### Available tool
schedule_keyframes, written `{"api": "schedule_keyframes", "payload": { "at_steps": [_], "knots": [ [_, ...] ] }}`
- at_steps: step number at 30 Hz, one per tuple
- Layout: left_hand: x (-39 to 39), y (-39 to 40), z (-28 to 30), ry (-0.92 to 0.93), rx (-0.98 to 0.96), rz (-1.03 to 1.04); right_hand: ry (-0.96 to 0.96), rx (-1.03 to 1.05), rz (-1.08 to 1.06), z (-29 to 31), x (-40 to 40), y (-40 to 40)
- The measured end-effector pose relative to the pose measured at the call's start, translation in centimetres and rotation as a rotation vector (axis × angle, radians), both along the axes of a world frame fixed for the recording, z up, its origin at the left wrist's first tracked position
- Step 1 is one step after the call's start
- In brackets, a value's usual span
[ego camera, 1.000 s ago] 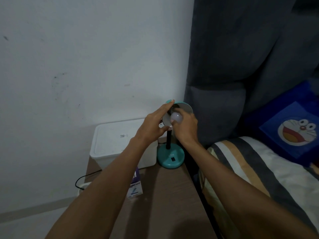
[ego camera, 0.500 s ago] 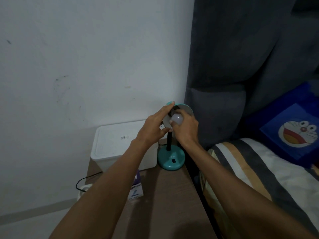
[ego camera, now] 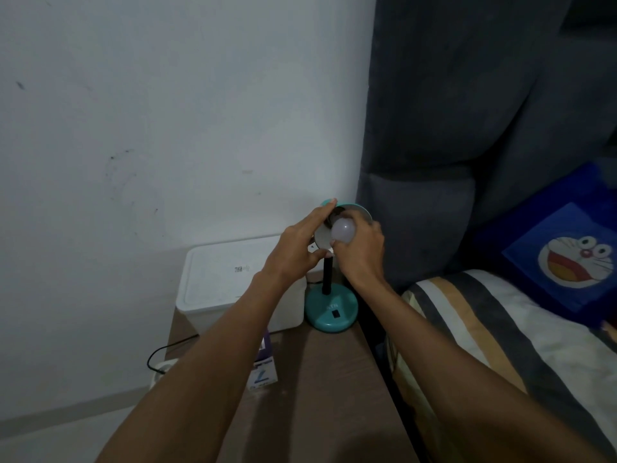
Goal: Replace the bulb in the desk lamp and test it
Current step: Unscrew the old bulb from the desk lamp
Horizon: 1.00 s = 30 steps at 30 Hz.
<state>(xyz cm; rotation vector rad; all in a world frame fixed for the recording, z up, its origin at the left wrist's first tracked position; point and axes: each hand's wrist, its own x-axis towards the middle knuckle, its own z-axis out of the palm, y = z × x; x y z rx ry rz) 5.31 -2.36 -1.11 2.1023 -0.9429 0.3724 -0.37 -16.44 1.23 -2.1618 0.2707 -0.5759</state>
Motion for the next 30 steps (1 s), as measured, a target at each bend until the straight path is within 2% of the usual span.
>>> {"api": "schedule_keyframes", "payload": {
  "at_steps": [7, 12, 16, 25, 30],
  "knots": [
    [-0.4, 0.1, 0.4, 0.009, 0.028, 0.011, -0.008, 0.01, 0.006, 0.1, -0.9, -0.7],
    [-1.2, 0.3, 1.7, 0.01, 0.142, 0.033, -0.029, -0.022, -0.004, 0.5, -2.7, -1.6],
    [-3.4, 1.6, 1.6, 0.046, 0.163, 0.121, -0.043, -0.013, -0.002, 0.7, -4.3, -1.9],
    [-11.4, 8.9, -2.8, 0.122, 0.103, 0.409, -0.007, -0.041, 0.071, -1.6, -9.5, 1.0],
    [-15.4, 12.1, -6.8, 0.238, 0.003, 0.493, 0.12, -0.104, 0.094, -5.7, -11.7, 3.1]
  ]
}}
